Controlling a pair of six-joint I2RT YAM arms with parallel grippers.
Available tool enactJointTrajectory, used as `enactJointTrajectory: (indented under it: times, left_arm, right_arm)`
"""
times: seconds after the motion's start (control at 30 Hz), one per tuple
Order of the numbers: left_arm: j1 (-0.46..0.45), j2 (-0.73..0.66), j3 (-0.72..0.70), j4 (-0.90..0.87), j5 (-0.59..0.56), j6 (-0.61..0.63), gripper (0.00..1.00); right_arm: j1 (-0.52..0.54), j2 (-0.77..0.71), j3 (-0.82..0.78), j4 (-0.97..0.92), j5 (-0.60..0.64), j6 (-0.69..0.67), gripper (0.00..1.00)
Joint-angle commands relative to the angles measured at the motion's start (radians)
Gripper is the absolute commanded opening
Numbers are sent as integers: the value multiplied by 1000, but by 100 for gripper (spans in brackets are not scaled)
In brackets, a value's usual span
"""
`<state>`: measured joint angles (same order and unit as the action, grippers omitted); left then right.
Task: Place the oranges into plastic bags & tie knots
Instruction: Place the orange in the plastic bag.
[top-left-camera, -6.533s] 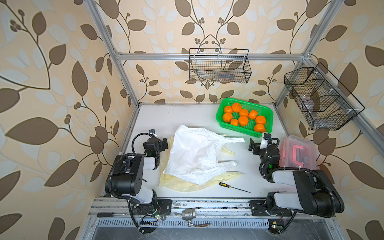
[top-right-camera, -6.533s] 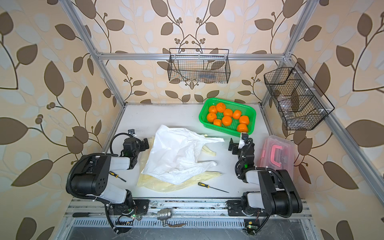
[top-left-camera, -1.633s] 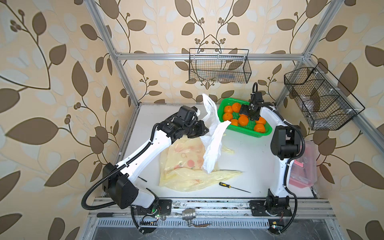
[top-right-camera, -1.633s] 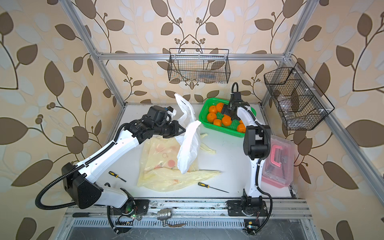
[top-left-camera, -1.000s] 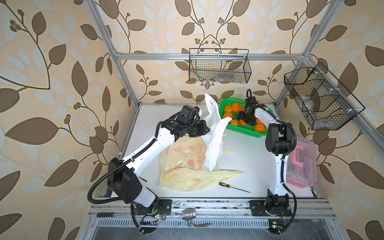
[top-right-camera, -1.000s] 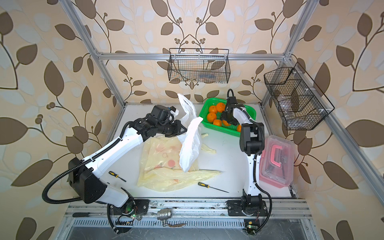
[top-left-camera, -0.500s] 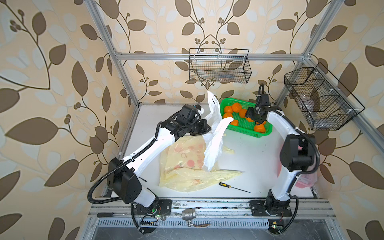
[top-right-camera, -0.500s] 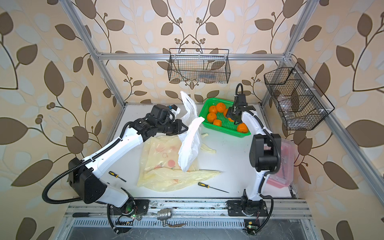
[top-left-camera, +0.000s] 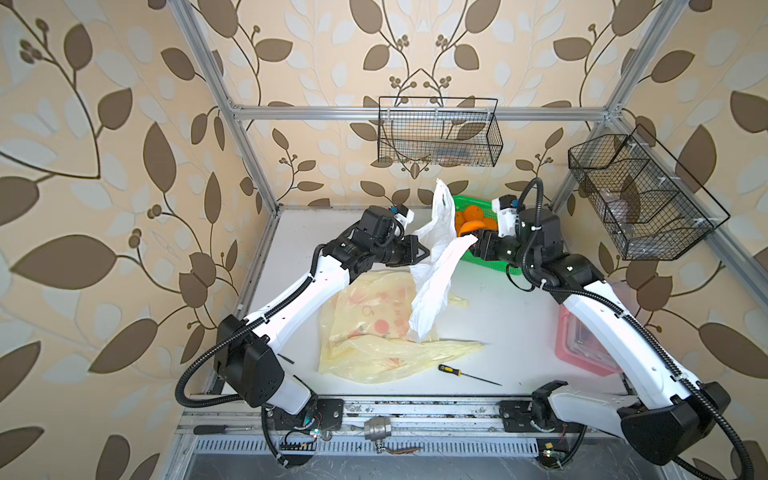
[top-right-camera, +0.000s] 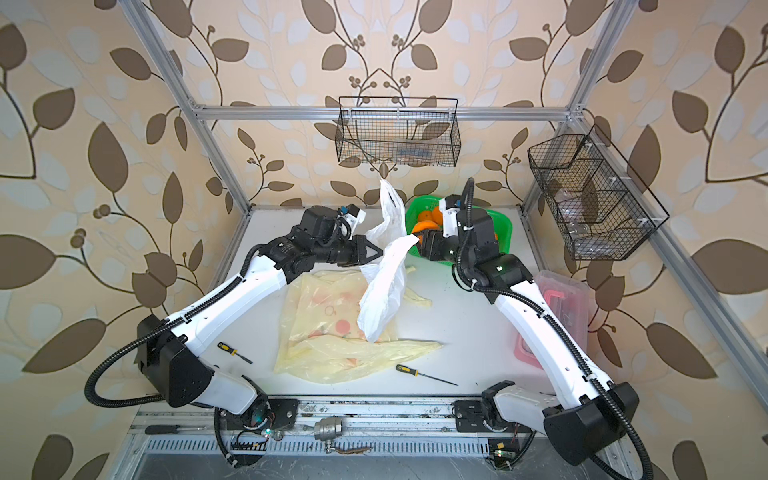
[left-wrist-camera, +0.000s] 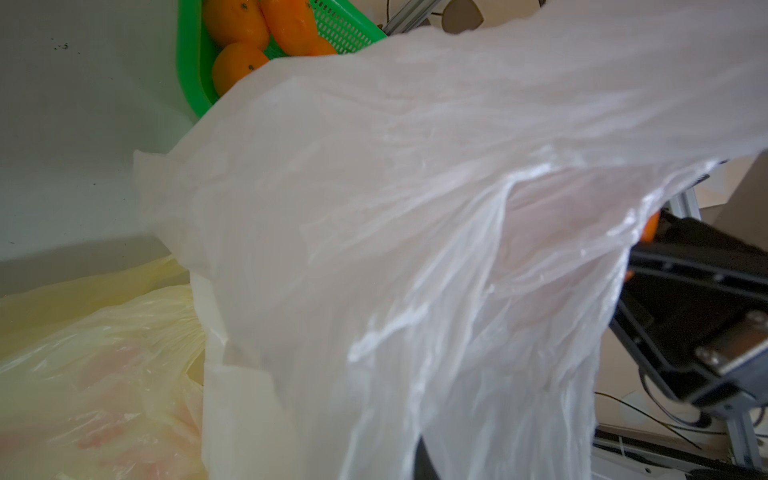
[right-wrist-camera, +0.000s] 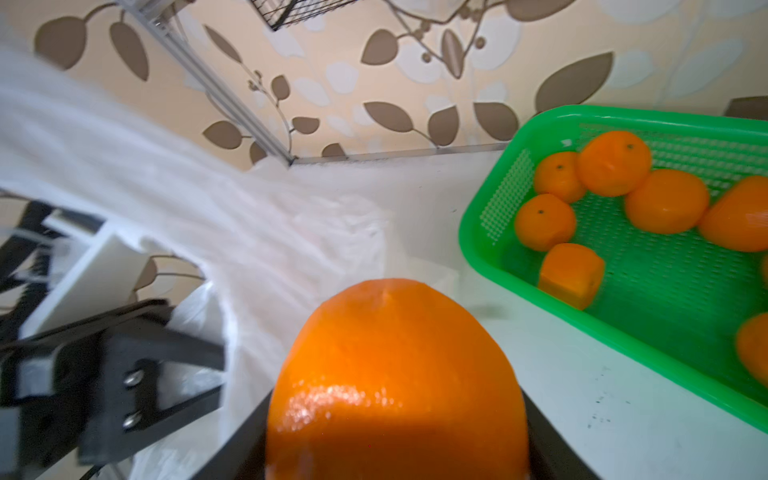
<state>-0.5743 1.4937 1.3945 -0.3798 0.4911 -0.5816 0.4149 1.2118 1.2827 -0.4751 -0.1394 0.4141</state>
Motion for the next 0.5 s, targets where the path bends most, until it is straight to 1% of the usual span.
enactJointTrajectory:
  times: [0.0,0.07,0.17,0.23,0.27,0.33,0.47]
  left_arm:
    - [7,-9,-14,36,22,24,9]
    - [6,-11,-14,33,17,22,9]
    - [7,-15,-15,35,9,21,9]
    - [7,-15,-15,35,4,21,9]
    - [6,-15,-15,35,7,20,9]
    - [6,-12,-13,35,14,21,8]
    - [6,-1,-9,41,38,18,8]
  right_arm:
    - [87,-11,84,-8,9,-16,51]
    - [152,-6,141,-53,73,-35,51]
    - [244,4,210,-144,209,-64,51]
    - [289,1,234,-183,286,-78,51]
    - [304,-2,239,-191,303,-81,51]
    - [322,-10,236,-182,298,-84,51]
    - [325,11,221,-120,206,-63,51]
